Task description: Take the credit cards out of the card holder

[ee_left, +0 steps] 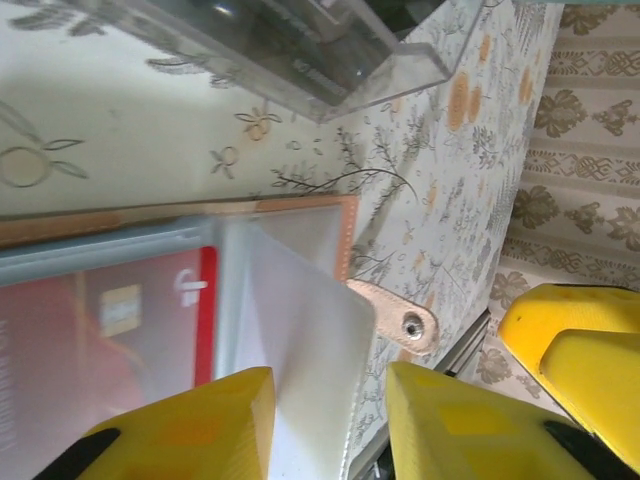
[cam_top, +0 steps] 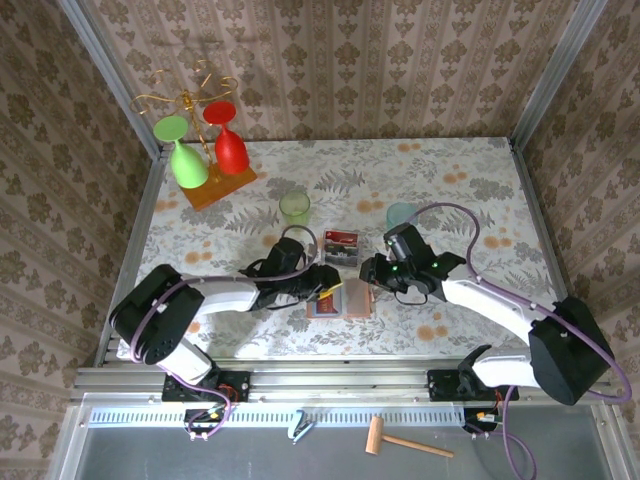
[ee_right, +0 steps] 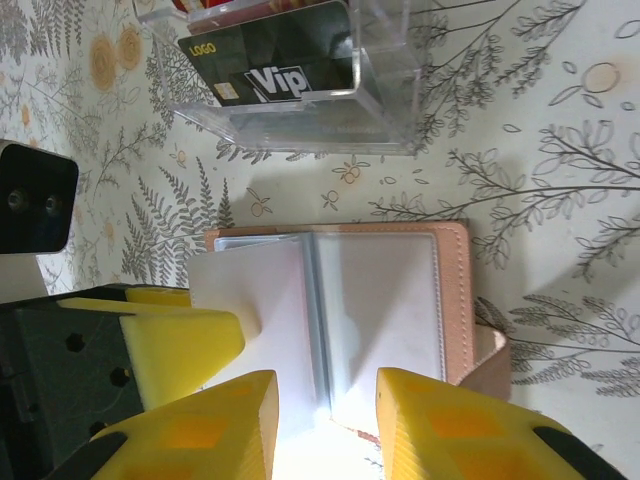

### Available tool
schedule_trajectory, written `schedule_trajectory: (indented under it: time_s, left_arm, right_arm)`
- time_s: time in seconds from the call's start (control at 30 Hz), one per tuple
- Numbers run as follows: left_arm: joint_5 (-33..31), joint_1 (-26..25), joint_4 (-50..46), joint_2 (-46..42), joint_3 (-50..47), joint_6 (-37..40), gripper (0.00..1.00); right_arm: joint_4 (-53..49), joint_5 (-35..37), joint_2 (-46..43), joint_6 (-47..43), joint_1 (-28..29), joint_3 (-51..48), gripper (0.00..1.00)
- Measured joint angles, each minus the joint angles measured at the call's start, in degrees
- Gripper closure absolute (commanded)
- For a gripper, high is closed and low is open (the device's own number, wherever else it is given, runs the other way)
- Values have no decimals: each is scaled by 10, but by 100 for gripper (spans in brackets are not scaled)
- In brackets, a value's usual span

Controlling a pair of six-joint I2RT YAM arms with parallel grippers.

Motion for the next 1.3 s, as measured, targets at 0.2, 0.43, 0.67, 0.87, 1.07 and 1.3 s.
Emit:
schedule_trajectory:
  time_s: [0.2,0.43,0.67,0.87,1.07,1.3]
  left_arm:
    - [0,-14,-5,23,31,0,55]
    - [1,-25,-11,55,50,0,51]
    - [5,-29,-14,60,61,0,50]
    - [5,-29,-15,60,61,0,50]
    - [5,-28,-15,59,59,0,50]
    - [4,-22,-17,23,31,0,50]
  right_arm:
    - [-7,0,-28,0,-10,-22,68]
    - [-11,0,-50,0,-15,-35,68]
    - [-11,0,-53,0,-16,-42,68]
    - [-11,0,-53,0,-16,-42,68]
    - [-6,-4,-50,1,-16,-42,68]
    - [16,-14,-17,5,-6,-41,69]
